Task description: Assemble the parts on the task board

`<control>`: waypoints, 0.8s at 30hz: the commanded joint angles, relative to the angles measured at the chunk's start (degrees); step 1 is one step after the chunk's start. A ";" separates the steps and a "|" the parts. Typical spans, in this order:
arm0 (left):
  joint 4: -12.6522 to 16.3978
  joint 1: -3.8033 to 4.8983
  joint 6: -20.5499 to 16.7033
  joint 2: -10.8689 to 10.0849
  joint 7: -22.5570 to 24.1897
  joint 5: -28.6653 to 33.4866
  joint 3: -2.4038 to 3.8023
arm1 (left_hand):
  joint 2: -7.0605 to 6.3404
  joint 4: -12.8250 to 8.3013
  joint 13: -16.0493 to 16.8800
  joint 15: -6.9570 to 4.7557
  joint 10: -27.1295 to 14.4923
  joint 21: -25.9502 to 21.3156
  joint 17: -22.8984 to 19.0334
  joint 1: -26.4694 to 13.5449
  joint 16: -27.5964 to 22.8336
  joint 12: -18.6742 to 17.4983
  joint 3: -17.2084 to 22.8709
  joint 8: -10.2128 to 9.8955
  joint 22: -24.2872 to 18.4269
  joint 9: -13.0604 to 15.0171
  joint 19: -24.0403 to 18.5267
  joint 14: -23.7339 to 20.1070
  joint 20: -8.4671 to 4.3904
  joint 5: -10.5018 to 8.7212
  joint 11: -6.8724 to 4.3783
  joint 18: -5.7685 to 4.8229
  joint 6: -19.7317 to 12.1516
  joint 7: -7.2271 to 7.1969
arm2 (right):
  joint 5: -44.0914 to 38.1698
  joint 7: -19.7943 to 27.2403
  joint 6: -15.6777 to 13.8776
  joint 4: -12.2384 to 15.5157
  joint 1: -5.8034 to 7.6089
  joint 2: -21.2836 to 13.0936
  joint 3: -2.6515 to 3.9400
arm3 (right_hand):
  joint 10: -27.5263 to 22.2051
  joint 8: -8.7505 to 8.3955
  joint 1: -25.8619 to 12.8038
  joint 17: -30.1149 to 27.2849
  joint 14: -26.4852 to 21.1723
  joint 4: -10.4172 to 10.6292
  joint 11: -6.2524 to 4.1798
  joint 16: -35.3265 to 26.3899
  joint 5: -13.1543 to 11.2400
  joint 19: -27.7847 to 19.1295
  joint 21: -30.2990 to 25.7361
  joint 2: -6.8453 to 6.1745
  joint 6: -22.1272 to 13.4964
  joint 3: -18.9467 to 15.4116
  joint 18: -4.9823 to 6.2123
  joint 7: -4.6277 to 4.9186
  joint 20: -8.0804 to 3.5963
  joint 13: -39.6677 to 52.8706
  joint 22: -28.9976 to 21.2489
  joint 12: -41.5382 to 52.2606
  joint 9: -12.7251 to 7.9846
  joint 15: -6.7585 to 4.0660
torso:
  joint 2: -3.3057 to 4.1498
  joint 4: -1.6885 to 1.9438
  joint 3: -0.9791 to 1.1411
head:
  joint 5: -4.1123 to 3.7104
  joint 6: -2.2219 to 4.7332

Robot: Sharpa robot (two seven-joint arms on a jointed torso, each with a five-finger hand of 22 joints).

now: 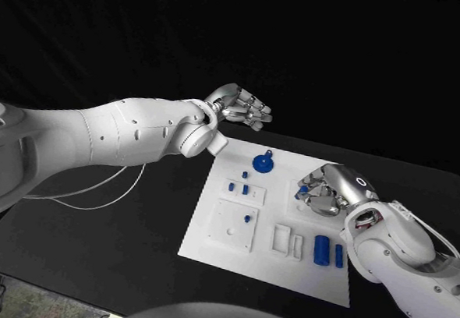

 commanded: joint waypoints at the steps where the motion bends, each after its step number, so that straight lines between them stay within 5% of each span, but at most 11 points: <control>1: -0.08 0.08 0.63 0.06 0.27 0.08 0.05 | 0.06 -0.21 0.00 0.16 -0.41 0.34 0.05 0.43 -0.08 -0.07 -0.17 0.06 -0.04 0.07 0.33 -0.23 -0.11 -0.10 -0.08 -1.14 -0.32 -0.18 | 2.43 0.96 -2.89 2.09 0.09 -0.24 0.17 | 2.68 0.08 0.54 0.06 0.12 0.12 -2.08 -0.21 0.35 2.49 0.08 0.86 1.16 -0.21 0.77 -0.75 -0.42 -0.02 0.04 0.13 -0.06 -0.40 | 0.00 0.03 -0.04 | 0.52 -0.12; 6: -0.14 0.08 0.58 0.13 0.31 0.07 0.05 | 0.06 -0.21 0.00 0.16 -0.41 0.34 0.05 0.43 -0.08 -0.07 -0.17 0.06 -0.04 0.07 0.33 -0.23 -0.11 -0.10 -0.08 -1.14 -0.32 -0.18 | 4.66 2.20 -2.57 4.50 0.19 0.09 0.31 | 2.63 0.08 0.54 0.14 0.15 0.17 -2.07 -0.39 0.35 2.49 0.03 0.91 1.11 -0.38 0.78 -0.74 -0.44 -0.04 0.04 0.11 -0.05 -0.41 | 0.02 0.07 -0.10 | 1.46 -0.38; 10: -0.05 0.08 0.56 0.21 0.35 0.07 0.05 | 0.06 -0.21 0.00 0.16 -0.41 0.34 0.05 0.43 -0.08 -0.07 -0.17 0.06 -0.04 0.07 0.33 -0.23 -0.11 -0.10 -0.08 -1.14 -0.32 -0.18 | 4.35 3.31 -2.26 5.64 0.22 1.31 -1.05 | 2.48 0.09 0.62 0.24 0.09 0.14 -2.02 -0.58 0.35 2.42 -0.31 1.10 0.97 -0.59 0.86 -0.69 -0.38 -0.05 -0.04 0.11 -0.07 -0.36 | 0.01 0.06 -0.10 | 2.20 -0.62; 17: 0.04 0.08 0.57 0.49 0.41 0.09 0.05 | 0.06 -0.21 0.00 0.16 -0.41 0.34 0.05 0.43 -0.08 -0.07 -0.17 0.06 -0.04 0.07 0.33 -0.23 -0.11 -0.10 -0.08 -1.14 -0.32 -0.18 | 2.11 4.93 -2.21 5.81 0.66 3.94 -6.30 | 2.46 0.07 0.68 0.33 0.10 0.06 -2.01 -0.63 0.35 2.46 -0.29 1.12 0.95 -0.68 0.87 -0.69 -0.38 -0.06 0.02 0.10 -0.08 -0.36 | 0.06 0.11 -0.04 | 3.04 -1.19; 24: 0.11 0.07 0.70 0.92 0.42 0.10 0.05 | 0.06 -0.21 0.00 0.16 -0.41 0.34 0.05 0.43 -0.08 -0.07 -0.17 0.06 -0.04 0.07 0.33 -0.23 -0.11 -0.10 -0.08 -1.14 -0.32 -0.18 | 0.53 5.78 -2.25 4.50 0.97 6.23 -10.17 | 2.40 0.09 0.71 0.46 0.13 -0.07 -1.99 -0.76 0.35 2.46 -0.49 1.17 0.96 -0.77 0.91 -0.67 -0.36 -0.06 0.03 0.10 -0.11 -0.33 | 0.03 0.11 -0.07 | 3.76 -1.59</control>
